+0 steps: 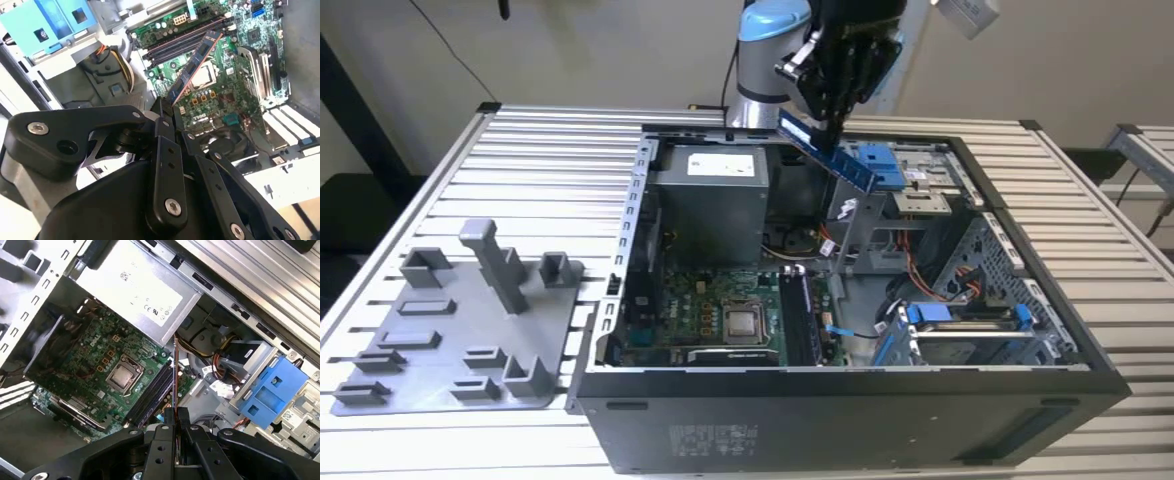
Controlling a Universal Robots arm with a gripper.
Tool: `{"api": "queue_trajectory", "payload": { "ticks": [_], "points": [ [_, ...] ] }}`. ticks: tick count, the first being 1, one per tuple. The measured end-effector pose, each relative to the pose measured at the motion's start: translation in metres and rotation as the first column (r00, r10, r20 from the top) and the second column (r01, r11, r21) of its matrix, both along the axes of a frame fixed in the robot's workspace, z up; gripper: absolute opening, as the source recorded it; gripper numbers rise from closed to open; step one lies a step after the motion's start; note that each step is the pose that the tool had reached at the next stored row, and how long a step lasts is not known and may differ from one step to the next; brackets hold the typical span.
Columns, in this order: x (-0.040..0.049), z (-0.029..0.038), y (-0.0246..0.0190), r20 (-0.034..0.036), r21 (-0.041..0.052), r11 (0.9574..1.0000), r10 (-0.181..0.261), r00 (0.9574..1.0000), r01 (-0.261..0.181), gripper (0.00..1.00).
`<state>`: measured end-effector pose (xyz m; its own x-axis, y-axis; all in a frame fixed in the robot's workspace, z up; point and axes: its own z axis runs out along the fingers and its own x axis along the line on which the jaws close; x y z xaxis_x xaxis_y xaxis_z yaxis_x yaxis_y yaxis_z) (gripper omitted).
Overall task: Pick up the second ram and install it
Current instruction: 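Insert the second ram into the second slot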
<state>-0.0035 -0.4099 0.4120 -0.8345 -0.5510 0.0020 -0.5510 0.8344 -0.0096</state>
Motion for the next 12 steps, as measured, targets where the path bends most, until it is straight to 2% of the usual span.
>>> {"api": "queue_trajectory", "payload": {
  "ticks": [6, 12],
  "points": [
    [0.0000, -0.0013, -0.0003, 0.0000, 0.0000, 0.9973, -0.073, 0.9973, 0.073, 0.14],
    [0.0000, -0.0026, -0.0007, 0.0000, 0.0000, 0.9896, -0.144, 0.9896, 0.144, 0.14]
  ]
}}
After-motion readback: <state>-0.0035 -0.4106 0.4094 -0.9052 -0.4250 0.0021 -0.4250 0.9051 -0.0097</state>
